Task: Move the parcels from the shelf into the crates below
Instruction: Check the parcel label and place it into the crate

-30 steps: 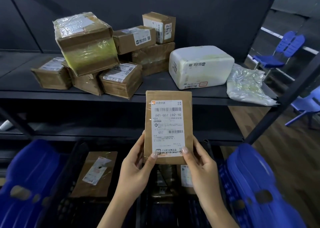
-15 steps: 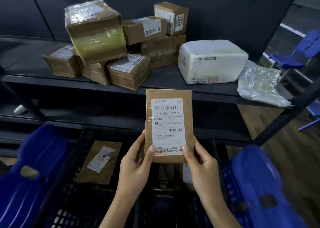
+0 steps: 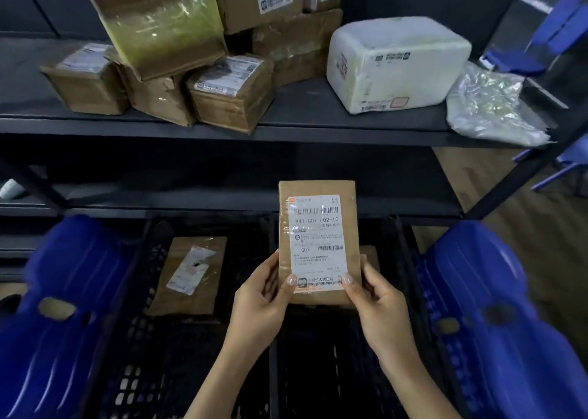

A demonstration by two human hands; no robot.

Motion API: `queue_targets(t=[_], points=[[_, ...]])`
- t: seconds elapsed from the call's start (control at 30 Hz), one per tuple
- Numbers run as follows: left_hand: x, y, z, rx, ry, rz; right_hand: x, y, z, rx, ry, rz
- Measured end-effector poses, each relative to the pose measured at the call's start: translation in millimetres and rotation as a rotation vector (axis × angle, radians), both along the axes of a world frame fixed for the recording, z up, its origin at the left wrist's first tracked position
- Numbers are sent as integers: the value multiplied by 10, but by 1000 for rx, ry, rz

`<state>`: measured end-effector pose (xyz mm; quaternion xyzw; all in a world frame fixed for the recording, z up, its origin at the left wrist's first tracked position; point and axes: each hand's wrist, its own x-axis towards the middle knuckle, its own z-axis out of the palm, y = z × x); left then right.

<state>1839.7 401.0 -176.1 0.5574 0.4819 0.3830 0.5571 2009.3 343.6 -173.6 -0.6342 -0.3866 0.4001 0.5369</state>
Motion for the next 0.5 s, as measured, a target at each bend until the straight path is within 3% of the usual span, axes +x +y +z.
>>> queue_targets(t=[0.23,0.5], points=[[163,-352,-650,-81,179,-144,139,-475,-569,-247,-65,-1],[293,-643,-1194,-261,340,-148,227,-647,-1200,-457,-142,33]])
